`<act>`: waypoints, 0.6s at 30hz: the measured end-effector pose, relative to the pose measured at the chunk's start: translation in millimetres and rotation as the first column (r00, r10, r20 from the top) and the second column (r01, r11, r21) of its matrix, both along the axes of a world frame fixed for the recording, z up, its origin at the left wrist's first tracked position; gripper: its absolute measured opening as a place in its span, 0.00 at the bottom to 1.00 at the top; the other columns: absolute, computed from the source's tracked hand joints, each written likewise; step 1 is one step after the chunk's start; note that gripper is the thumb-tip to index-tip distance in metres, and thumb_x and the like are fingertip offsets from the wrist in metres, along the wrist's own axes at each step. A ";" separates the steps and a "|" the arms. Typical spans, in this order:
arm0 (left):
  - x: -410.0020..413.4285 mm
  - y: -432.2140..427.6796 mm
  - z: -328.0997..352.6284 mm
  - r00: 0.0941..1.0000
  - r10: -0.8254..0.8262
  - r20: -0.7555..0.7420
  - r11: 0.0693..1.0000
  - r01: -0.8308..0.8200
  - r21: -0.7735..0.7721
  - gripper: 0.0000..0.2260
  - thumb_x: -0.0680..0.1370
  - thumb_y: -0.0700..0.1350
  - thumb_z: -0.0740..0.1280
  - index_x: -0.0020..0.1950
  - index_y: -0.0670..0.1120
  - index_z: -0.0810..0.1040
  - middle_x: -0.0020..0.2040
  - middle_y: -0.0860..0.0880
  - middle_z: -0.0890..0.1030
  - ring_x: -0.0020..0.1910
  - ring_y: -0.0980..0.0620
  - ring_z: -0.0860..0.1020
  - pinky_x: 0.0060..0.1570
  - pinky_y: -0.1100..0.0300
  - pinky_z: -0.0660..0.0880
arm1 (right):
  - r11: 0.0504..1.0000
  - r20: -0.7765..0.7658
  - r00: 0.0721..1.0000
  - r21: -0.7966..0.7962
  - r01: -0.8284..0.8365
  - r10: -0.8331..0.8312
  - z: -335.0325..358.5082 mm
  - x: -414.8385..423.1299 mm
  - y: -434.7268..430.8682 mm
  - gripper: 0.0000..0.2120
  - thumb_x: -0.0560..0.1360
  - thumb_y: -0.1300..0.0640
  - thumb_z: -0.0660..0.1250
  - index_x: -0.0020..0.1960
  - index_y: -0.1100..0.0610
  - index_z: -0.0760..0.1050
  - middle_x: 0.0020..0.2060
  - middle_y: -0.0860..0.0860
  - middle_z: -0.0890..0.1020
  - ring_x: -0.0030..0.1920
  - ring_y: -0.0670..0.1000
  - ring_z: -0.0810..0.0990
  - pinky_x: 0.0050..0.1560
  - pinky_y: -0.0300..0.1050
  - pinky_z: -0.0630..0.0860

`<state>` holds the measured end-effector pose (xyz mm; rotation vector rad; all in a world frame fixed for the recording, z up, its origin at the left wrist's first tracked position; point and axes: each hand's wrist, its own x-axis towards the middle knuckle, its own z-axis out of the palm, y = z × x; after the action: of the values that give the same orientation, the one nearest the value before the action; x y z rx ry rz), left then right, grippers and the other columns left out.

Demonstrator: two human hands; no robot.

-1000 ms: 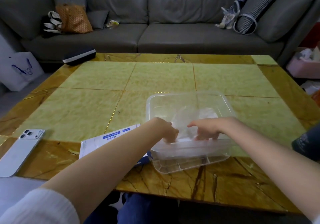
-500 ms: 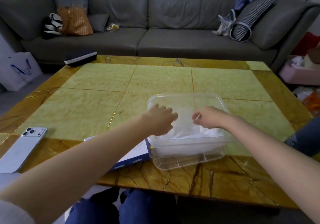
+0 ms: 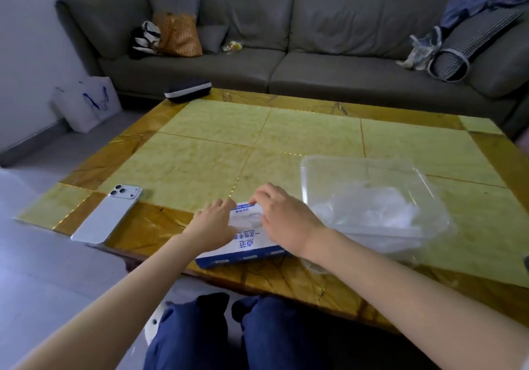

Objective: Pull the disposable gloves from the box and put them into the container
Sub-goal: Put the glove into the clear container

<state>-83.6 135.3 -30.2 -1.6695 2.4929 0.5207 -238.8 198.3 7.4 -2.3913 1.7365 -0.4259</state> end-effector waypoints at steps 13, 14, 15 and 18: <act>17.5 -0.3 -20.6 0.997 -0.007 -0.082 1.000 0.009 0.023 0.30 0.74 0.51 0.70 0.72 0.49 0.62 0.70 0.50 0.64 0.69 0.48 0.64 0.64 0.52 0.66 | 0.978 -0.096 0.991 0.174 0.113 -0.098 -49.7 36.4 -37.7 0.10 0.79 0.54 0.61 0.55 0.55 0.77 0.52 0.53 0.77 0.51 0.54 0.77 0.45 0.43 0.69; 19.1 0.2 -21.1 0.996 -0.005 -0.088 1.000 0.007 0.019 0.30 0.74 0.51 0.70 0.72 0.49 0.62 0.70 0.49 0.64 0.69 0.48 0.63 0.65 0.52 0.66 | 0.980 -0.082 0.991 0.161 0.114 -0.102 -49.7 37.9 -38.0 0.10 0.79 0.55 0.60 0.55 0.55 0.78 0.52 0.53 0.78 0.50 0.54 0.78 0.44 0.43 0.68; 19.0 0.5 -20.9 0.996 -0.009 -0.092 1.000 0.010 0.015 0.30 0.74 0.51 0.69 0.73 0.49 0.62 0.70 0.49 0.64 0.69 0.48 0.63 0.65 0.52 0.65 | 0.983 -0.077 0.992 0.148 0.108 -0.098 -48.8 37.5 -37.8 0.10 0.80 0.55 0.59 0.54 0.55 0.78 0.51 0.52 0.78 0.49 0.54 0.78 0.43 0.43 0.68; 20.3 1.1 -20.6 0.995 -0.022 -0.093 1.000 0.022 0.001 0.29 0.75 0.51 0.68 0.73 0.49 0.61 0.70 0.48 0.65 0.69 0.48 0.63 0.64 0.52 0.64 | 0.993 -0.104 0.993 0.106 0.058 -0.047 -44.1 36.1 -37.3 0.10 0.80 0.56 0.57 0.52 0.57 0.76 0.49 0.52 0.78 0.47 0.54 0.78 0.43 0.44 0.70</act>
<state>-63.4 136.4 -50.8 -1.6515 2.5705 0.6124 -202.8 161.0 -36.8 -2.3326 1.8182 -0.2130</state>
